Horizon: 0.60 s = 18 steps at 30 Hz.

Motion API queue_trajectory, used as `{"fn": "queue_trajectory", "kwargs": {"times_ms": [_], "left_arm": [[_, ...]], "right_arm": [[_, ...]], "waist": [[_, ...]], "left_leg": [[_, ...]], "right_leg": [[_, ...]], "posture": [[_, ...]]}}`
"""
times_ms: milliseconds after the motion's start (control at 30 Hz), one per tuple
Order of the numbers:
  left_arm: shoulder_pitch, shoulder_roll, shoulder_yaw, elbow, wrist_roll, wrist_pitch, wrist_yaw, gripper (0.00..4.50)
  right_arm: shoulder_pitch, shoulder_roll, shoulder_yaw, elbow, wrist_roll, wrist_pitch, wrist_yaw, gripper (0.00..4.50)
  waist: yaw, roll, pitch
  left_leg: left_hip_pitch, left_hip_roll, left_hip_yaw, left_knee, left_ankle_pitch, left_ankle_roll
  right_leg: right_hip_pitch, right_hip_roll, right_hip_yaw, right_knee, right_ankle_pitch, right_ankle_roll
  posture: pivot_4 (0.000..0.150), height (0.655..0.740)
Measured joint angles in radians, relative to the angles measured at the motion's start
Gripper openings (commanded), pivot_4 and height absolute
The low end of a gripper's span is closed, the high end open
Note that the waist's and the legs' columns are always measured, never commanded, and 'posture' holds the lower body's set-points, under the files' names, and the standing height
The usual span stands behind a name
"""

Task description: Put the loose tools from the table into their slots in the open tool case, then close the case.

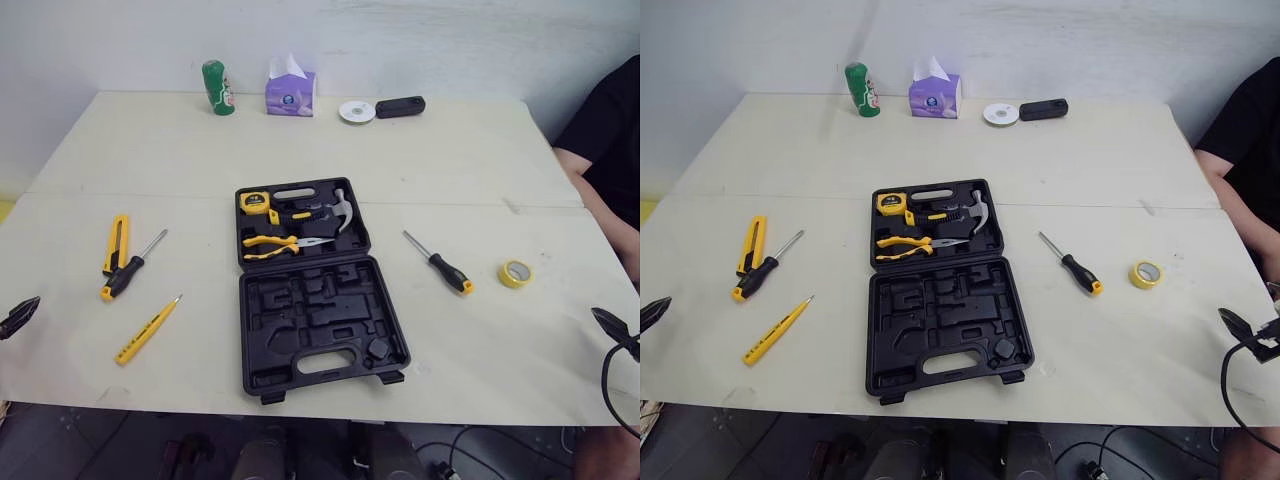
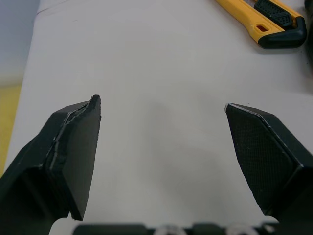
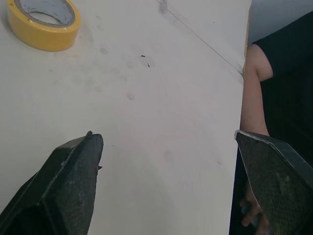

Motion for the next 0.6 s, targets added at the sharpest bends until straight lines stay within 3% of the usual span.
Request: {"fn": "queue_trajectory", "kwargs": {"times_ms": [600], "left_arm": [[0.021,-0.007,0.03,-0.045,-0.047,0.079,-0.074,4.28]], "right_arm": [[-0.033,0.0,0.017,0.02,0.001,0.0,0.043,4.5]], "waist": [[0.0,0.0,0.0]], "left_leg": [[0.0,0.0,0.0,0.0,0.0,0.0]], "right_leg": [[0.0,0.0,0.0,0.0,0.0,0.0]], "posture": [[0.15,0.74]]}}
